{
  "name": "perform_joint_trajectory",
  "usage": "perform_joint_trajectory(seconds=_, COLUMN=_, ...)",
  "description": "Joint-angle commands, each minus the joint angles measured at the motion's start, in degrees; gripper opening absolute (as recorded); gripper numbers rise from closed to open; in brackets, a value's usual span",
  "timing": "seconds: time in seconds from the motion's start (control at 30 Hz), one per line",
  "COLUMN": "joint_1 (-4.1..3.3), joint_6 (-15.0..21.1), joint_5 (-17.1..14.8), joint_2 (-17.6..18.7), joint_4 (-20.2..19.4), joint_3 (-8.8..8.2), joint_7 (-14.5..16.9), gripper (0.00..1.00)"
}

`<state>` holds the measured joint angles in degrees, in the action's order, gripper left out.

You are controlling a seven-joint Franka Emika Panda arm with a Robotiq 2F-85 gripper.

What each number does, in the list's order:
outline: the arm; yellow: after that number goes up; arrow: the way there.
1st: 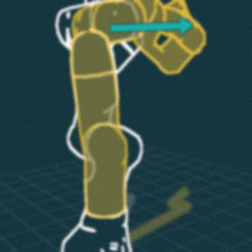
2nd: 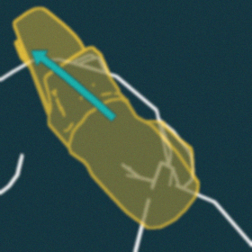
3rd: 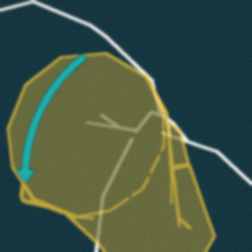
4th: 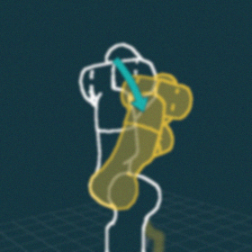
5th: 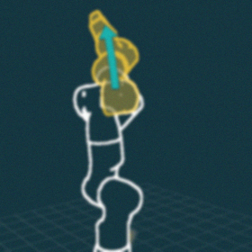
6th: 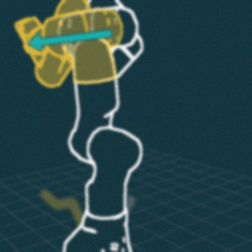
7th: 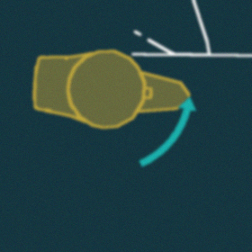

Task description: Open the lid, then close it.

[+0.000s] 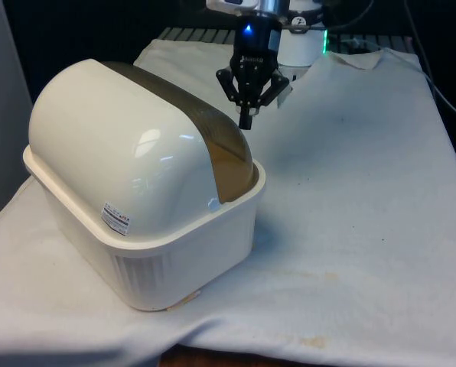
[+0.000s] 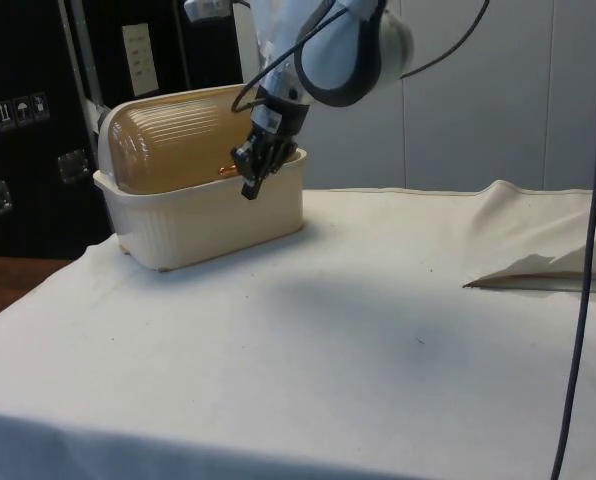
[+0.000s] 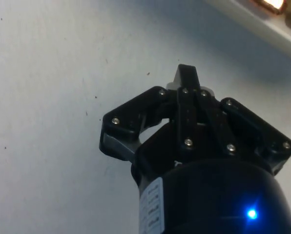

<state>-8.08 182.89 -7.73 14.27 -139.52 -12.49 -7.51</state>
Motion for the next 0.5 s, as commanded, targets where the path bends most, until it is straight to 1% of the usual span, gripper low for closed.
perform_joint_trajectory(seconds=0.0, joint_1=0.00, joint_6=0.6, joint_5=0.0, joint_2=0.2, joint_4=0.0, joint_3=0.00, joint_7=-0.2, gripper=0.00)
perform_joint_trajectory(seconds=0.07, joint_1=-0.23, joint_6=3.0, joint_5=-0.2, joint_2=1.2, joint_4=0.2, joint_3=-0.29, joint_7=-1.0, gripper=0.00)
perform_joint_trajectory(seconds=0.27, joint_1=-0.40, joint_6=5.1, joint_5=-0.2, joint_2=1.7, joint_4=0.1, joint_3=-0.69, joint_7=-1.8, gripper=0.00)
perform_joint_trajectory(seconds=0.3, joint_1=0.00, joint_6=4.2, joint_5=0.0, joint_2=1.3, joint_4=0.1, joint_3=-0.06, joint_7=-1.7, gripper=0.00)
perform_joint_trajectory(seconds=0.33, joint_1=-0.40, joint_6=5.3, joint_5=-0.2, joint_2=1.7, joint_4=0.1, joint_3=-0.74, joint_7=-1.9, gripper=0.00)
perform_joint_trajectory(seconds=0.4, joint_1=-0.52, joint_6=6.0, joint_5=-0.3, joint_2=1.9, joint_4=0.1, joint_3=-0.92, joint_7=-2.3, gripper=0.00)
perform_joint_trajectory(seconds=0.47, joint_1=-0.46, joint_6=6.5, joint_5=-0.3, joint_2=1.9, joint_4=0.0, joint_3=-0.92, joint_7=-2.6, gripper=0.00)
